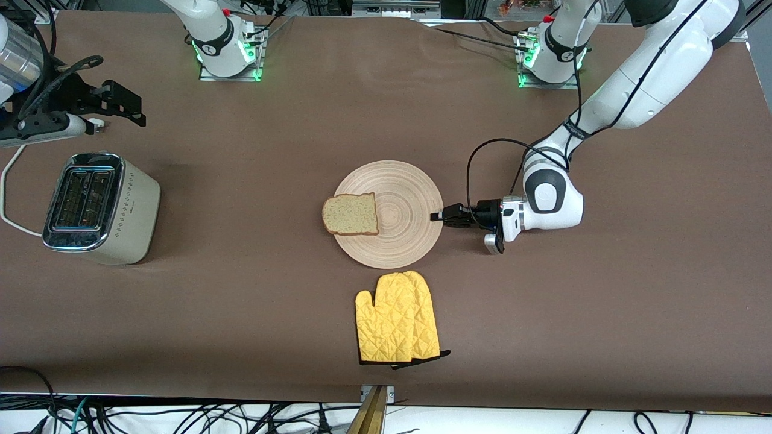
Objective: Move plate and put bread in toaster
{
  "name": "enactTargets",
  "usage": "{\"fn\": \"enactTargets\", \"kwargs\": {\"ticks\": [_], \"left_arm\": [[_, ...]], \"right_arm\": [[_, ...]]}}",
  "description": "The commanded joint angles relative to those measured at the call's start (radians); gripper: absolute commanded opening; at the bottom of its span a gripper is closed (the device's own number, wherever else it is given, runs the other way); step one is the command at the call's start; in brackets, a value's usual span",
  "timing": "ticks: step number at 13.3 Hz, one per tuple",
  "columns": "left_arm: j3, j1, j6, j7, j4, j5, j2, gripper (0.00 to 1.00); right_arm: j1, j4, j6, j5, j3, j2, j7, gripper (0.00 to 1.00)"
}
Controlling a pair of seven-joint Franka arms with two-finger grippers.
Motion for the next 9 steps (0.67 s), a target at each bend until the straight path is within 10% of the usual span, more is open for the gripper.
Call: {"fn": "enactTargets", "kwargs": {"ticks": [1,5,6,7,9], "left_arm": [[0.018,-0.021,-0.01,0.047,0.004,-0.03,0.007,0.04],[0.064,-0.061,-0.012,0.047,0.012,-0.028,0.01,0.08],[0.064,-0.061,-0.012,0.047,0.012,-0.028,0.01,0.25],[0.064,-0.058,-0.012,0.048,0.011,-0.03,0.01,0.99],[0.064,-0.045,-0.021,0.041,0.012,-0.028,0.003,1.0]], "right_arm": [[-0.002,-0.01,0.005,0.002,-0.002,-0.01,-0.005,1.0],[-0.002,-0.013,0.007,0.002,-0.002,-0.01,-0.004,1.0],[-0.002,-0.013,0.007,0.002,-0.002,-0.01,-0.004,1.0],[-0.002,-0.013,0.007,0.003,-0.002,-0.01,-0.004,1.0],[-0.002,-0.013,0.01,0.009,-0.002,-0.007,-0.004,1.0]]}}
